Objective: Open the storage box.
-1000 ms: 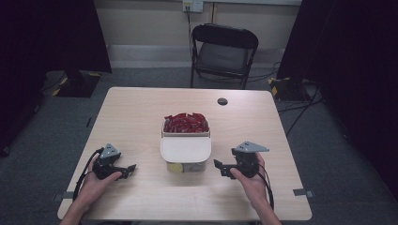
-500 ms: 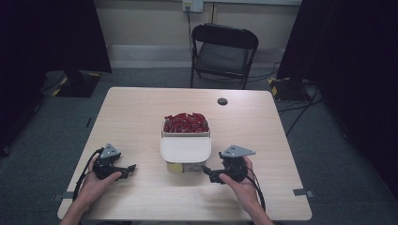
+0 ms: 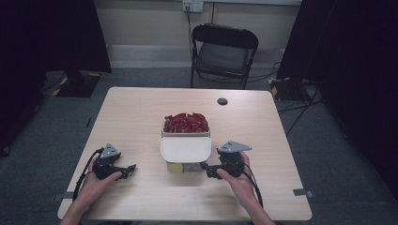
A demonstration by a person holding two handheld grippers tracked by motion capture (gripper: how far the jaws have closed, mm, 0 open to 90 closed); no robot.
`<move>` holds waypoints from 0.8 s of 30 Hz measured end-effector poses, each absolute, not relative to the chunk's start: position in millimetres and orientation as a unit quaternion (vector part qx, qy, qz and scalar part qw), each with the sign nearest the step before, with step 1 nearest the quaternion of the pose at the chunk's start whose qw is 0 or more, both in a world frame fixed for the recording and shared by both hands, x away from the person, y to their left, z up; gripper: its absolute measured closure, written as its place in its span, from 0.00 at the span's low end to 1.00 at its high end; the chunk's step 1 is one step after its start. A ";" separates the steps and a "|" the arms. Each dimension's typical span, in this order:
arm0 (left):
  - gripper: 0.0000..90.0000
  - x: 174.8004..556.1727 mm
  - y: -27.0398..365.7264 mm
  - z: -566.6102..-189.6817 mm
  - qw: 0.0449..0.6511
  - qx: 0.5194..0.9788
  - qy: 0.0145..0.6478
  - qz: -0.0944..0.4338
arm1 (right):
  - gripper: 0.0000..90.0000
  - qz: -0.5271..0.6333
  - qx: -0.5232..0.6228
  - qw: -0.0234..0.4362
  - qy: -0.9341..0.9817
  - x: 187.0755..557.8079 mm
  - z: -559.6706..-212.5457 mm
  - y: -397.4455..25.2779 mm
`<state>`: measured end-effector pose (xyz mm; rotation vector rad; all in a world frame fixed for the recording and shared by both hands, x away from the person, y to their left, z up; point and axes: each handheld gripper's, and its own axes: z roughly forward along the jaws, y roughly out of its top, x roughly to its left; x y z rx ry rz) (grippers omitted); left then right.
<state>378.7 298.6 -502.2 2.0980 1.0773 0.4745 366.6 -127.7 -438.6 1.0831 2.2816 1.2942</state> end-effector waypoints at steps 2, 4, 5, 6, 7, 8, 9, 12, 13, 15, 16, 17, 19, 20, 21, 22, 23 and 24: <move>0.16 378.7 298.6 -502.2 0.360 0.814 0.418 0.184 | 0.15 0.449 0.377 0.152 0.796 367.4 -438.2 -127.2; 0.16 378.7 298.6 -502.2 0.360 0.814 0.418 0.184 | 0.15 0.448 0.371 0.148 0.800 369.3 -438.0 -127.0; 0.16 378.7 298.6 -502.2 0.360 0.814 0.418 0.184 | 0.15 0.448 0.371 0.147 0.800 369.7 -437.5 -126.5; 0.16 378.7 298.5 -502.2 0.360 0.813 0.418 0.184 | 0.15 0.448 0.368 0.147 0.802 369.9 -437.0 -126.1; 0.16 378.7 298.6 -502.2 0.360 0.814 0.418 0.184 | 0.15 0.447 0.366 0.147 0.803 370.1 -436.5 -126.1; 0.16 378.7 298.6 -502.2 0.360 0.814 0.418 0.184 | 0.15 0.449 0.366 0.147 0.802 370.2 -435.8 -126.2; 0.16 378.7 298.6 -502.2 0.360 0.814 0.418 0.184 | 0.15 0.450 0.366 0.148 0.801 370.1 -435.0 -126.3; 0.16 378.7 298.6 -502.2 0.360 0.814 0.418 0.184 | 0.15 0.453 0.364 0.150 0.800 369.4 -432.5 -127.0; 0.16 378.7 298.6 -502.2 0.360 0.814 0.418 0.184 | 0.15 0.454 0.364 0.150 0.799 369.3 -431.9 -127.2; 0.16 378.7 298.6 -502.2 0.360 0.814 0.418 0.184 | 0.15 0.454 0.365 0.151 0.799 369.1 -431.5 -127.1; 0.16 378.7 298.6 -502.2 0.360 0.814 0.418 0.184 | 0.15 0.454 0.364 0.150 0.799 369.3 -431.2 -127.4; 0.16 378.7 298.6 -502.2 0.360 0.814 0.418 0.184 | 0.15 0.454 0.364 0.150 0.799 369.3 -431.2 -127.4; 0.16 378.7 298.6 -502.2 0.360 0.814 0.418 0.184 | 0.15 0.458 0.364 0.148 0.798 370.8 -428.6 -127.7; 0.16 378.6 298.4 -502.3 0.360 0.813 0.418 0.184 | 0.15 0.459 0.363 0.150 0.797 371.2 -427.8 -127.9; 0.16 378.6 298.6 -502.2 0.360 0.814 0.418 0.184 | 0.15 0.458 0.363 0.151 0.797 371.4 -426.9 -127.8; 0.16 378.6 298.6 -502.2 0.360 0.814 0.418 0.184 | 0.15 0.459 0.362 0.152 0.797 371.7 -426.2 -127.8; 0.16 378.7 298.6 -502.2 0.359 0.814 0.418 0.184 | 0.15 0.460 0.363 0.151 0.796 371.8 -425.7 -128.0; 0.16 378.7 298.6 -502.2 0.360 0.814 0.418 0.184 | 0.15 0.460 0.363 0.151 0.796 371.9 -425.7 -128.0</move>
